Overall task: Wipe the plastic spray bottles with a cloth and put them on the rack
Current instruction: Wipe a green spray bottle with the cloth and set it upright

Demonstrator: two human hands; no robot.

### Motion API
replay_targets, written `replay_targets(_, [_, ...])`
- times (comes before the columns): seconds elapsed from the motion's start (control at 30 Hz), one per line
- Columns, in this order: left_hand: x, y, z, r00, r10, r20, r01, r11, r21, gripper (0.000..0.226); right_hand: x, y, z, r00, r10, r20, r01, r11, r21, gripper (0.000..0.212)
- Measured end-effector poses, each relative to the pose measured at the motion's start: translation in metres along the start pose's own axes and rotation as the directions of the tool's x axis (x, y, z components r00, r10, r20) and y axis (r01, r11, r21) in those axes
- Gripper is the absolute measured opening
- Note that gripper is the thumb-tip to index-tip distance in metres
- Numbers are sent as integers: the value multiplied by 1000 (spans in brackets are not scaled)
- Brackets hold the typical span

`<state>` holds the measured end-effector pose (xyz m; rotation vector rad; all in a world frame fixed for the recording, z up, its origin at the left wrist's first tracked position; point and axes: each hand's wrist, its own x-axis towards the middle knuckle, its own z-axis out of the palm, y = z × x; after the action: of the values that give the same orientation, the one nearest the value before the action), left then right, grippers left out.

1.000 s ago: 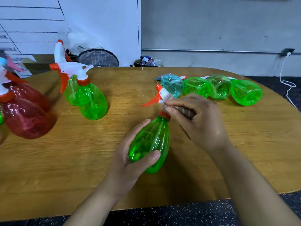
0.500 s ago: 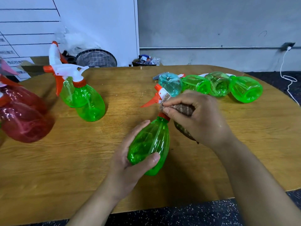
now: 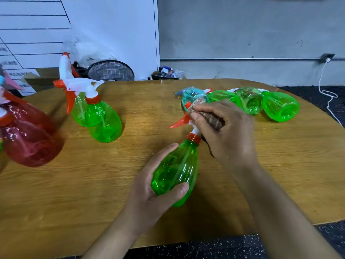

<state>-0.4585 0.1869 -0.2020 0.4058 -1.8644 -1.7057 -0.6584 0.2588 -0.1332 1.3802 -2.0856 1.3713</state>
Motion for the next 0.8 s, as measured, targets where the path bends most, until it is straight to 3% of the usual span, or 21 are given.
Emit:
replay_targets(0.07, [-1,0,-1,1000,-3,3,3,1000,12,73,1,-1,0,998,-32,59,32,999,5,24])
replay_targets(0.23, [-1,-1,-1,999,-6,35,2,995,103,74,1,-1,-2,998,7,-55,-8,1000,-11,22])
replay_targets(0.43, [0,-2,0,999,-27,21,27,1000,1,75,-5,-18,9,960,-171,219,165,985,45,20])
replay_targets(0.57, [0,-2,-2,999,-36,20,36,999,-21,73,-2,-3,4,990,-124,68,130,988,-86,23])
replay_targets(0.67, [0,-1,-2,999,-33,22,34,999,-38,73,0,9,-2,999,-17,-30,16,999,-34,22])
replay_targets(0.8, [1,-1,-3,999,-54,1,54,996,-75,75,0,11,-1,978,-58,202,35,993,116,19])
